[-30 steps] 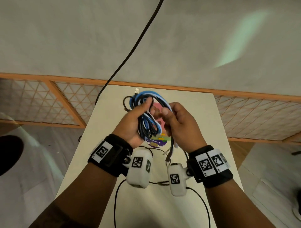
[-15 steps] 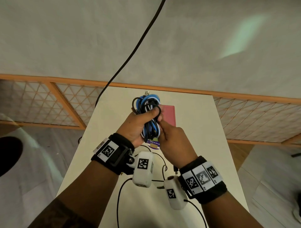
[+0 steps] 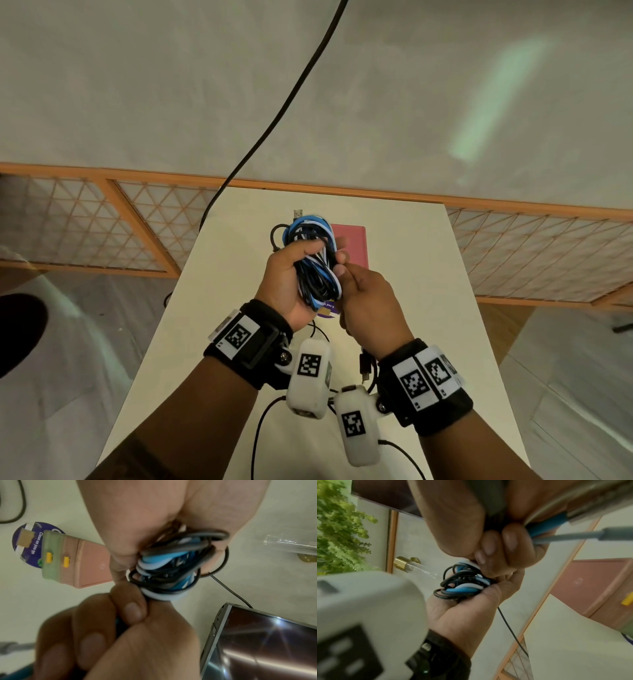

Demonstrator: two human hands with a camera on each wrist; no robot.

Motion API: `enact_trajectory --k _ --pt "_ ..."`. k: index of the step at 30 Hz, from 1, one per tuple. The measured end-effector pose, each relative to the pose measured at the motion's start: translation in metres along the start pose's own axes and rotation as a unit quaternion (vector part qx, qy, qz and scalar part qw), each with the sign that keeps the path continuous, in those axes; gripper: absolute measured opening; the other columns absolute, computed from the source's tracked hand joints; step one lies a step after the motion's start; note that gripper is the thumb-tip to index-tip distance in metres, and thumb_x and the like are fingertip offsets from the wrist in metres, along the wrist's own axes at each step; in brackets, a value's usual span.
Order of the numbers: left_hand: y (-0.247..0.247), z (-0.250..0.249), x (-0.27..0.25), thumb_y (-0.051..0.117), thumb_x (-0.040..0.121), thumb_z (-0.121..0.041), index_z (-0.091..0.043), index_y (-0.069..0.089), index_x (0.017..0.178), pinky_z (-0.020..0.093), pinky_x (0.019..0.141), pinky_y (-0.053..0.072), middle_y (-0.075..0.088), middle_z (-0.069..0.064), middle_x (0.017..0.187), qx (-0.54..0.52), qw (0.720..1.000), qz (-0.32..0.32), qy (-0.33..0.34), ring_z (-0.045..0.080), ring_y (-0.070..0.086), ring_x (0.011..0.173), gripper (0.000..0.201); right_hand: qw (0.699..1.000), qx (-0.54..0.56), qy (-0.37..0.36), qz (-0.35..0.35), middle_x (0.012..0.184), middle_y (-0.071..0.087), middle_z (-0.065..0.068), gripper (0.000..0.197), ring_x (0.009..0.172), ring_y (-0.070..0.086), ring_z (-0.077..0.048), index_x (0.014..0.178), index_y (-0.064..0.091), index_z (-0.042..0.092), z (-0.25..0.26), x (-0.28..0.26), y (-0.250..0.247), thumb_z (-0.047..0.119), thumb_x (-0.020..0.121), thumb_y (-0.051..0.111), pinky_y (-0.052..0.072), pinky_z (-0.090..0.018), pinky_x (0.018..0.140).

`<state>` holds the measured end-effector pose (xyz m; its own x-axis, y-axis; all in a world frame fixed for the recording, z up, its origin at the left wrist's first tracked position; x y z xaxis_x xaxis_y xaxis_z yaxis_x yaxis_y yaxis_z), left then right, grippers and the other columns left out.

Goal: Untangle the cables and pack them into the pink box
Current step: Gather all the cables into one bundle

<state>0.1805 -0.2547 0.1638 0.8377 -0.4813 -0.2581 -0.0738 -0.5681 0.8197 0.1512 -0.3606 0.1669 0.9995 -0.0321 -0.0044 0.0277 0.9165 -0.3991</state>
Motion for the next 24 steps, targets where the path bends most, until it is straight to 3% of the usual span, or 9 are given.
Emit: enact_trajectory --k 4,8,10,12,14,16,18,21,24 --pt "-0.001 0.003 0.001 0.052 0.078 -0.01 0.003 0.069 0.109 0.026 0.067 0.055 0.061 0.013 0.09 0.018 1.0 -0.02 0.003 0.02 0.059 0.076 0.038 0.999 0.009 0.007 -0.032 0.044 0.047 0.01 0.047 0.045 0.042 -0.02 0.061 0.043 0.022 -0.002 -0.003 0.0 0.029 0.107 0.04 0.036 -0.031 0.052" --pt "-0.004 0.004 0.003 0.067 0.08 -0.007 -0.003 0.07 0.101 0.023 0.067 0.052 0.062 0.007 0.083 0.065 0.997 -0.049 0.009 0.015 0.058 0.073 0.022 0.999 -0.026 -0.012 -0.018 0.052 0.05 0.004 0.043 0.047 0.043 -0.017 0.064 0.047 0.018 -0.003 -0.003 0.0 0.025 0.106 0.042 0.037 -0.032 0.052" --pt "-0.004 0.003 0.006 0.074 0.085 -0.009 -0.01 0.066 0.09 0.021 0.058 0.049 0.055 0.004 0.077 0.091 0.994 -0.061 0.024 0.011 0.054 0.063 0.009 0.998 -0.053 -0.045 -0.009 0.053 0.049 0.004 0.044 0.045 0.041 -0.01 0.061 0.044 0.024 0.001 -0.005 0.001 0.02 0.105 0.044 0.033 -0.025 0.049" --pt "-0.004 0.002 0.007 0.07 0.091 -0.016 -0.011 0.062 0.084 0.018 0.051 0.047 0.052 0.003 0.071 0.091 0.992 -0.085 0.034 0.009 0.052 0.055 0.011 0.996 -0.056 -0.065 -0.002 0.053 0.05 0.009 0.047 0.047 0.047 -0.005 0.063 0.044 0.037 0.004 -0.008 0.001 0.02 0.106 0.045 0.031 -0.014 0.049" --pt "-0.005 -0.001 0.008 0.065 0.096 -0.018 -0.009 0.062 0.084 0.018 0.049 0.048 0.056 0.004 0.067 0.084 0.989 -0.112 0.046 0.011 0.056 0.055 0.016 0.998 -0.03 -0.061 0.012 0.054 0.056 0.016 0.04 0.049 0.051 -0.002 0.072 0.051 0.041 0.003 -0.009 0.003 0.023 0.107 0.043 0.035 -0.011 0.052" --pt "-0.006 -0.003 0.008 0.064 0.099 -0.018 -0.006 0.063 0.087 0.023 0.049 0.053 0.066 0.01 0.072 0.097 0.983 -0.139 0.066 0.019 0.068 0.066 0.017 0.998 -0.012 -0.046 0.032 0.055 0.056 0.015 0.026 0.047 0.05 -0.003 0.087 0.058 0.029 -0.002 -0.009 0.004 0.027 0.107 0.041 0.039 -0.02 0.054" --pt "-0.007 -0.011 0.009 0.065 0.098 -0.02 -0.007 0.065 0.089 0.028 0.053 0.056 0.073 0.014 0.079 0.108 0.977 -0.159 0.095 0.025 0.074 0.073 0.017 0.997 -0.012 -0.042 0.063 0.055 0.055 0.014 0.018 0.045 0.048 -0.004 0.096 0.052 0.023 -0.006 -0.01 0.004 0.03 0.107 0.04 0.039 -0.027 0.053" --pt "-0.006 -0.031 0.009 0.065 0.099 -0.026 -0.013 0.063 0.081 0.032 0.062 0.056 0.063 0.001 0.065 0.08 0.977 -0.158 0.119 0.016 0.064 0.056 0.022 0.987 -0.055 -0.048 0.141 0.062 0.054 0.012 0.014 0.049 0.051 -0.007 0.098 0.052 0.023 -0.007 -0.018 0.003 0.032 0.107 0.044 0.045 -0.034 0.054" --pt "-0.005 -0.045 0.008 0.062 0.1 -0.026 -0.015 0.059 0.079 0.028 0.057 0.048 0.053 -0.005 0.054 0.102 0.979 -0.143 0.107 0.011 0.053 0.046 0.024 0.978 -0.015 -0.009 0.206 0.066 0.051 0.011 0.017 0.051 0.059 -0.017 0.098 0.058 0.022 -0.008 -0.026 0.0 0.032 0.106 0.048 0.049 -0.032 0.058"
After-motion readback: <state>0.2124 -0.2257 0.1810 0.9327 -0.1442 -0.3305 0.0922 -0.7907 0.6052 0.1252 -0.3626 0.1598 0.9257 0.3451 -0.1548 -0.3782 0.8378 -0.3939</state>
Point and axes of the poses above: each hand's wrist, its own x-axis towards the middle knuckle, its own y-axis out of the palm, z = x × y, the point moved 5 cm from there along x, towards the middle knuckle
